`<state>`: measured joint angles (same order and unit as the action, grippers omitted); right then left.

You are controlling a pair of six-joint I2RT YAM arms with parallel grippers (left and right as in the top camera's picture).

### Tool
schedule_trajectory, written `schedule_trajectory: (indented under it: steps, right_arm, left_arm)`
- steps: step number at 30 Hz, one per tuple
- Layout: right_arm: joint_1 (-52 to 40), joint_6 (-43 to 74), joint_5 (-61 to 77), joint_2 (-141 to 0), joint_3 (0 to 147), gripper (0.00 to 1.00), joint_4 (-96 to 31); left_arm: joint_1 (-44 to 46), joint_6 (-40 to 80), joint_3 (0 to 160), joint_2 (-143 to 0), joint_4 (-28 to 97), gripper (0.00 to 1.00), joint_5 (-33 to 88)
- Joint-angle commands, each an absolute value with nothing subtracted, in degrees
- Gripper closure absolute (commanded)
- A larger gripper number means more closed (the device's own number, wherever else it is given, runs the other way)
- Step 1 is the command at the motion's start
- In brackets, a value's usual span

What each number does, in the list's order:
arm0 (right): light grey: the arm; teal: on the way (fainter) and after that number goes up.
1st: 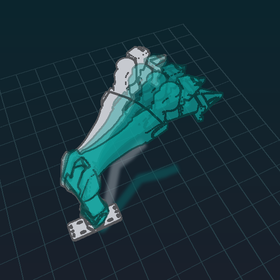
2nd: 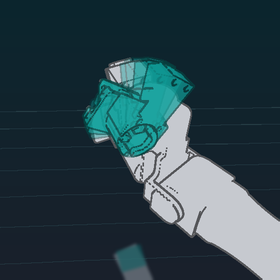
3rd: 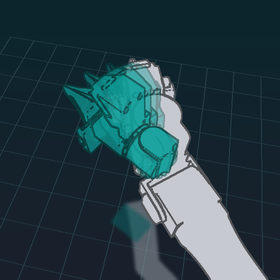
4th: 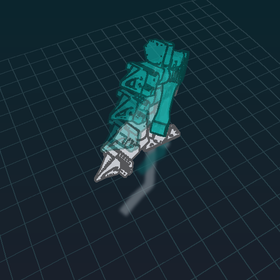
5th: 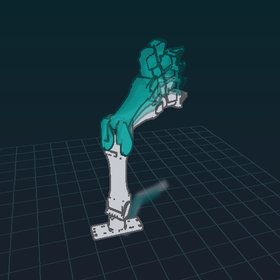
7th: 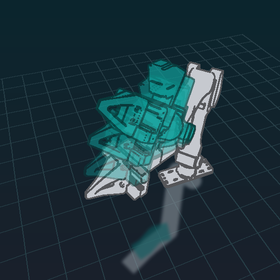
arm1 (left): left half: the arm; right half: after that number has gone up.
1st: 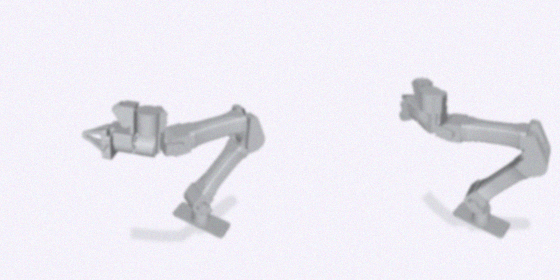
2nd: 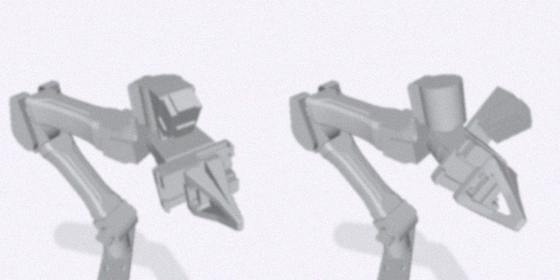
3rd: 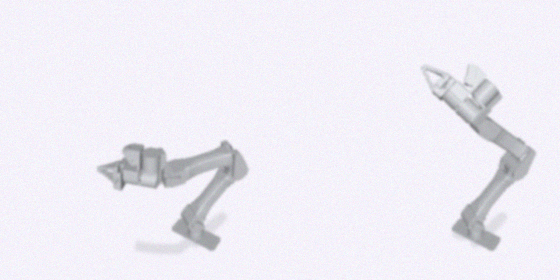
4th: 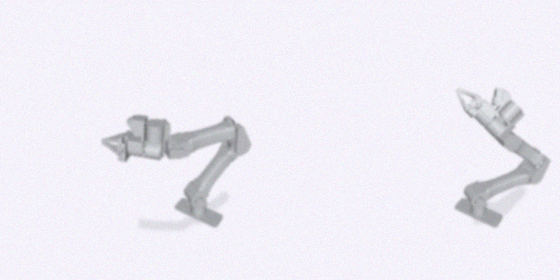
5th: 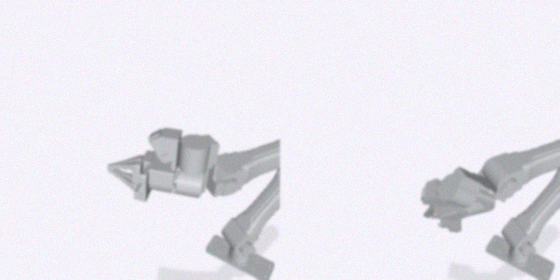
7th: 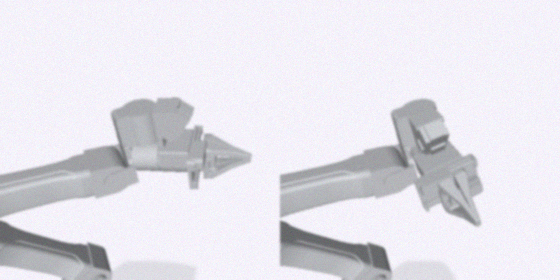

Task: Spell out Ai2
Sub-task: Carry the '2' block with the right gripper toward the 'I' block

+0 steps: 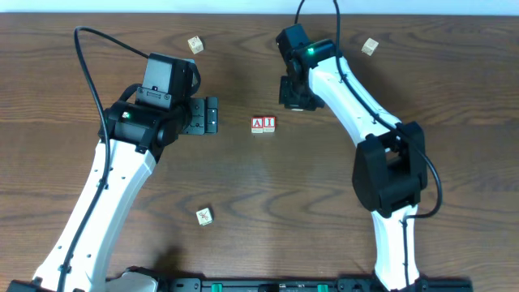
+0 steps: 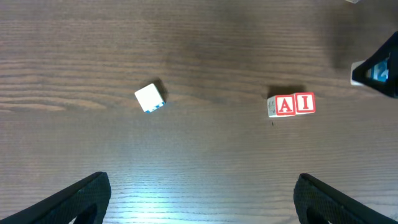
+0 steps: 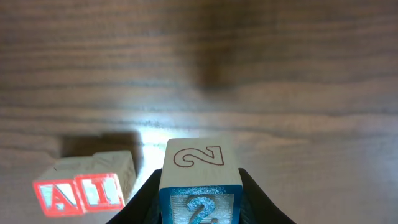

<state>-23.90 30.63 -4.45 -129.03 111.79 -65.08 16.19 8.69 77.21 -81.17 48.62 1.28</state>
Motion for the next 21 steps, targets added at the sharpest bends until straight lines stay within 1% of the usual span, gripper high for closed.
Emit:
schedule_trajectory:
  steps: [1,6,8,10,13,21]
  right_arm:
    - [-24.21,32.56,-4.45,-130.69,112.55,0.83,-66.32]
    - [-24.38,32.60,-3.03,-131.28,112.53,0.82,-66.24]
    - [-24.49,32.77,-2.28,-132.09,112.33,0.85,-66.35]
    - [-24.80,32.75,-2.09,-132.90,112.29,0.85,-66.39]
    - [-25.34,32.51,-2.09,-133.25,112.22,0.83,-65.95]
    - [-27.20,32.58,-1.67,-133.25,108.05,0.84,-62.43]
  left_arm:
    - [16.14,7.70,78.17,-80.88,48.56,0.05,0.43]
    - [16.14,7.73,78.17,-80.88,48.60,0.05,0.45]
    - [16.14,7.84,78.17,-80.88,48.60,0.05,0.45]
    - [16.14,7.88,78.17,-80.88,48.62,0.04,0.43]
    - [16.14,7.90,78.17,-80.88,48.62,0.04,0.43]
    - [16.14,7.88,78.17,-80.88,48.62,0.05,0.43]
